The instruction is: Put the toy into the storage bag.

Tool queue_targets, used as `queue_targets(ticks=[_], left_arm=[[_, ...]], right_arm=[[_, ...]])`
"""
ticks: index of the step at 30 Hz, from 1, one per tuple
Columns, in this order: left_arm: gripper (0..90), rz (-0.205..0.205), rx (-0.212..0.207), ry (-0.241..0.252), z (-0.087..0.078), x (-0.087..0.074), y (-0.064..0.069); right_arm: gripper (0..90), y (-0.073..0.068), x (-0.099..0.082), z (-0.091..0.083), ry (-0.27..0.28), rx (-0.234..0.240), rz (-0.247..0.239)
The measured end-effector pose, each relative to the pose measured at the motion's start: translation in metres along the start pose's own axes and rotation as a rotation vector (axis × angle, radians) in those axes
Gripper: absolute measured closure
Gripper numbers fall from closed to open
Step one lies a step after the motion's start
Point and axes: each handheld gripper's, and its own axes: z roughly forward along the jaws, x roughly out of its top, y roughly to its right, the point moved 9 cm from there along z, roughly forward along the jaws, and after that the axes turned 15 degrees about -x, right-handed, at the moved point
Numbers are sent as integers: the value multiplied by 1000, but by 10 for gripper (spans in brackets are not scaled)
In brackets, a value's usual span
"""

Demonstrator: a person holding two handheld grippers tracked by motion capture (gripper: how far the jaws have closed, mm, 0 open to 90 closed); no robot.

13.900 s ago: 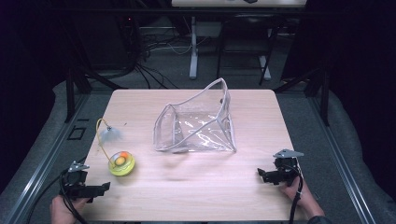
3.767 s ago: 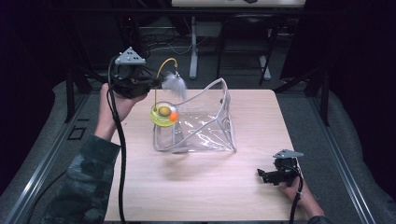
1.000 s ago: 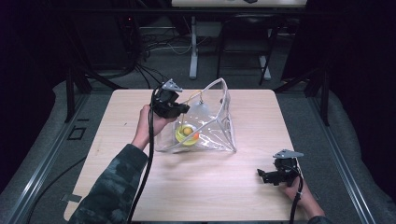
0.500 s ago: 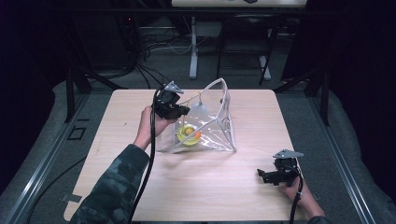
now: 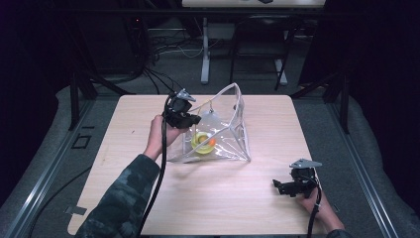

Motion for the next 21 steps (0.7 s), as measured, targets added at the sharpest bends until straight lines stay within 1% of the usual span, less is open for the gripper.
queue_targets(ticks=[2,7,9,10,15,16,18,19,21], left_arm=[[879,-6,4,3,1,-1,-2],[879,-17,4,-19,7,-6,-5],[878,-23,2,-17,9,-8,-6],[877,-26,-3,-14,10,-7,-6],[876,-26,2,-13,10,-7,-6],[875,-27,-5,-16,9,-7,-6],[861,-31,-5,3,8,-6,-7],[848,-33,-11,15,7,-5,-6],[820,-31,-11,23,5,-4,-6]], right_arm=[[0,0,0,0,0,0,0],[0,0,0,0,-1,2,-1],[0,1,0,0,1,-3,-5],[0,0,0,0,4,1,-2],[0,1,0,0,2,-5,-5],[0,0,0,0,3,0,-2],[0,0,0,0,4,-1,-2],[0,1,0,0,2,-4,-5],[0,0,0,0,3,1,-2]])
